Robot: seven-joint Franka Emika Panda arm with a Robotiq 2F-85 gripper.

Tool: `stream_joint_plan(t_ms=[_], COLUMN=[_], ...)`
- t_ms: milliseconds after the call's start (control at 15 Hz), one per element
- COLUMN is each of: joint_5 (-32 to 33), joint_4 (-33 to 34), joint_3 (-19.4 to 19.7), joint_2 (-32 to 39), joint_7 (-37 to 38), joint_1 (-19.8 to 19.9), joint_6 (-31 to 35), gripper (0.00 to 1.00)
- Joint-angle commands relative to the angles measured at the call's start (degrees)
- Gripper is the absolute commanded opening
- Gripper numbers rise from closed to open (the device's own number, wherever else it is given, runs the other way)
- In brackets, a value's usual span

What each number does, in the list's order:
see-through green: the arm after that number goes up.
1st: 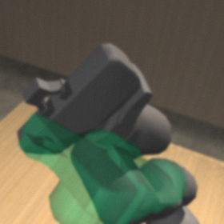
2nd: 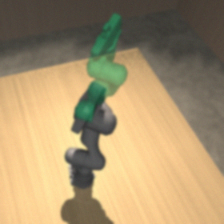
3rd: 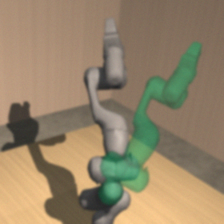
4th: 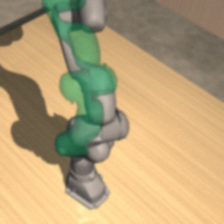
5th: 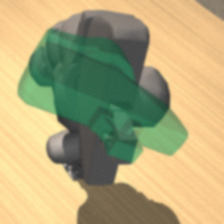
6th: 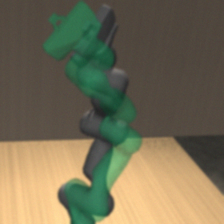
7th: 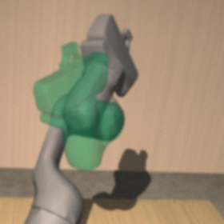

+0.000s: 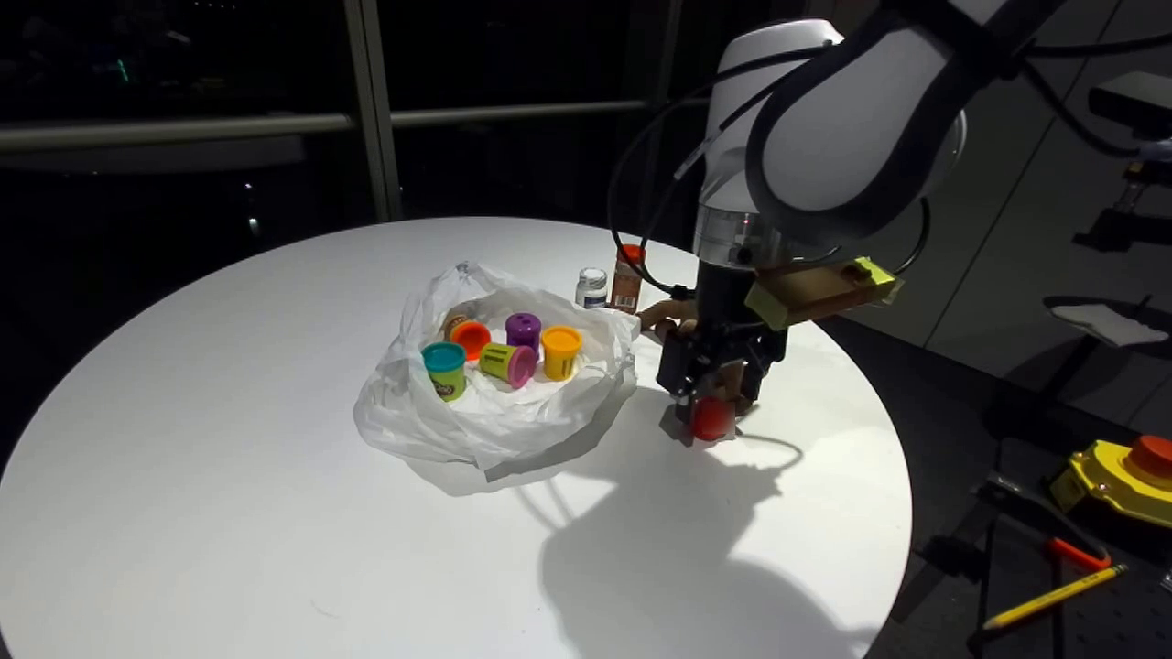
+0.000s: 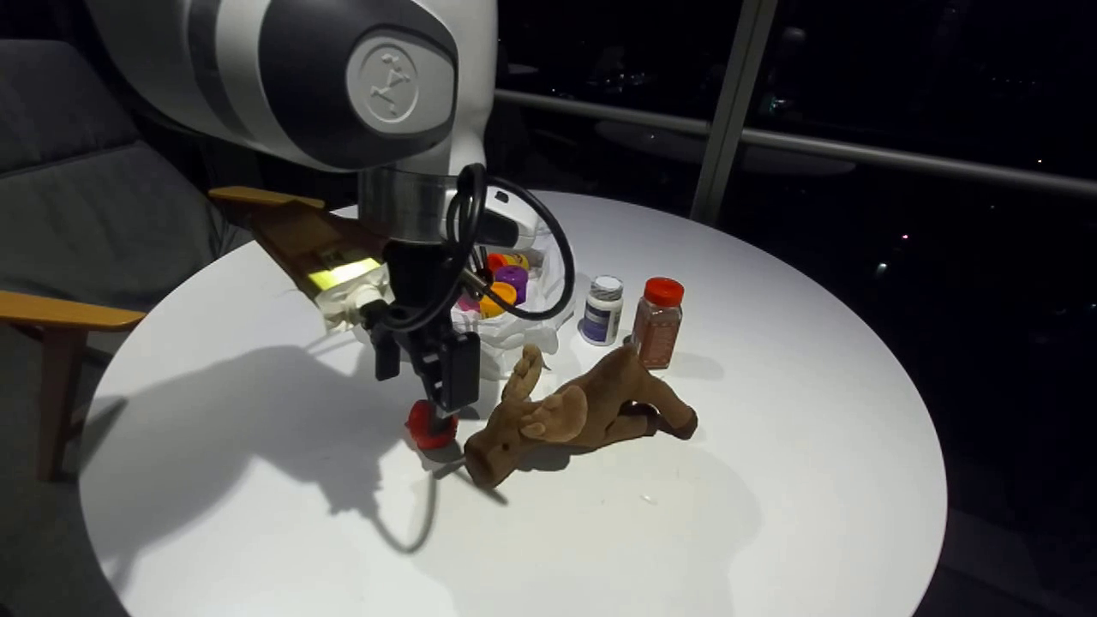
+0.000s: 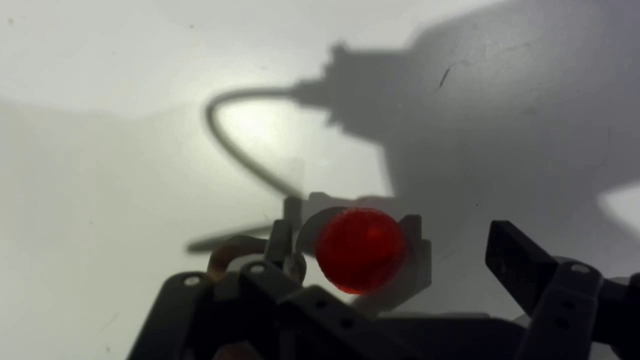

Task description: Put the objects on the table in the plastic bag

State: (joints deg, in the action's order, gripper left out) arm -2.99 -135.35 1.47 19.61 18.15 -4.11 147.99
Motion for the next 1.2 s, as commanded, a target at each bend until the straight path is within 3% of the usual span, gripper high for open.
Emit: stream_joint_plan(t_ms=[0,200,267,333,733,1000,1133], joint_5=[-1.59,-1.94,-1.66,-1.64,-0.99,-1.07,0.52], joint_4=[1.49,2.47,2.96,3.44,7.18,5.43,3.54], joint_3=[-0.29,-0.43,-0.23,-0.21,0.75,0.66,0.74], joint_2=[1.60,2.82,3.30,3.75,6.54,2.11,-2.81], joint_7=[-1.04,-1.59,-1.39,-1.50,-0.66,1.32,4.32], joint_1=[0.80,1.27,1.22,1.33,1.15,-0.09,-2.69], joint_6=[0.45,0.01,-0.22,-0.31,-1.66,-3.09,-4.17], gripper=[1.00,1.00,0.92,0.74,0.27,0.25,0.25])
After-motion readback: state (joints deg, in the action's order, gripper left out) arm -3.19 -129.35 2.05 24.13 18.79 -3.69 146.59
